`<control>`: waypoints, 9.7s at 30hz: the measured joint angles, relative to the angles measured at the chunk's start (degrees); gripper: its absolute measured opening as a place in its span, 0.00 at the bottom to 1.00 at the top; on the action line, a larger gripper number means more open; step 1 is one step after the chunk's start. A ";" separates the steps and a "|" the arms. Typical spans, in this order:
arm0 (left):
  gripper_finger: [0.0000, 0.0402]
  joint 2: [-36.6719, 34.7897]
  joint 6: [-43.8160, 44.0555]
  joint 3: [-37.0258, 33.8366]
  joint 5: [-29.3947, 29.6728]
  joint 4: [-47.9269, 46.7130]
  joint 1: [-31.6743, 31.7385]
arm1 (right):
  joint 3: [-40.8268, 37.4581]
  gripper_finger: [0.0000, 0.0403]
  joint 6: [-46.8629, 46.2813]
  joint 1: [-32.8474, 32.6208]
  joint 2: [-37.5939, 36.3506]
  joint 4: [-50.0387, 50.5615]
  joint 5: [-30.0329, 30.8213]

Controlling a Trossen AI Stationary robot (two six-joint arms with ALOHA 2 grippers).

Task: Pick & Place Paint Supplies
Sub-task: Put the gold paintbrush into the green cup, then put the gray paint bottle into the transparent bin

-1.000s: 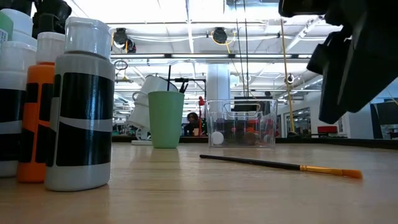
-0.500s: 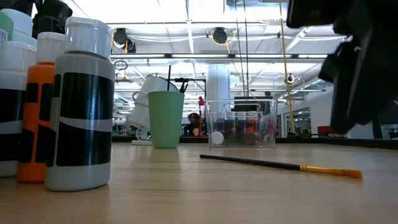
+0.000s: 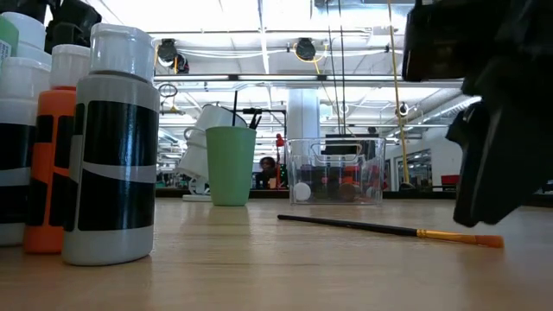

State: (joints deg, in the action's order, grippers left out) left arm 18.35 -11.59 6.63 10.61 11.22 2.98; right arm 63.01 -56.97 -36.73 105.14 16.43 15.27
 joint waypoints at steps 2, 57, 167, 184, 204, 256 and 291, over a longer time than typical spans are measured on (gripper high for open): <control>0.06 0.02 -0.11 0.00 0.00 0.00 0.00 | -0.97 0.41 0.12 0.00 0.00 -0.97 1.16; 0.06 0.02 -0.70 0.00 0.00 -0.76 0.00 | 4.97 0.18 2.62 2.60 8.00 12.40 -1.55; 0.01 22.91 -8.90 -0.02 -18.78 36.65 -13.62 | 1.21 0.04 67.06 30.71 4.17 -52.54 -10.76; 0.00 22.91 -12.51 -0.02 -4.95 35.63 -13.62 | 0.10 0.22 58.45 24.36 1.77 -33.97 -1.65; 0.00 22.91 -10.86 0.00 2.96 33.95 -13.62 | -39.70 0.00 58.03 14.96 -22.31 -75.55 5.49; 0.07 64.19 16.22 47.17 14.71 -14.13 2.70 | -46.41 0.01 82.68 21.37 -22.23 -90.31 2.44; 0.01 9.10 2.84 13.72 7.12 -4.78 -13.94 | -46.37 0.01 71.33 21.26 -22.21 -90.61 -3.74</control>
State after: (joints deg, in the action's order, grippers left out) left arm 27.45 -8.75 20.36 17.73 6.44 -10.96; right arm 16.64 14.36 -15.46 82.94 -74.18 11.52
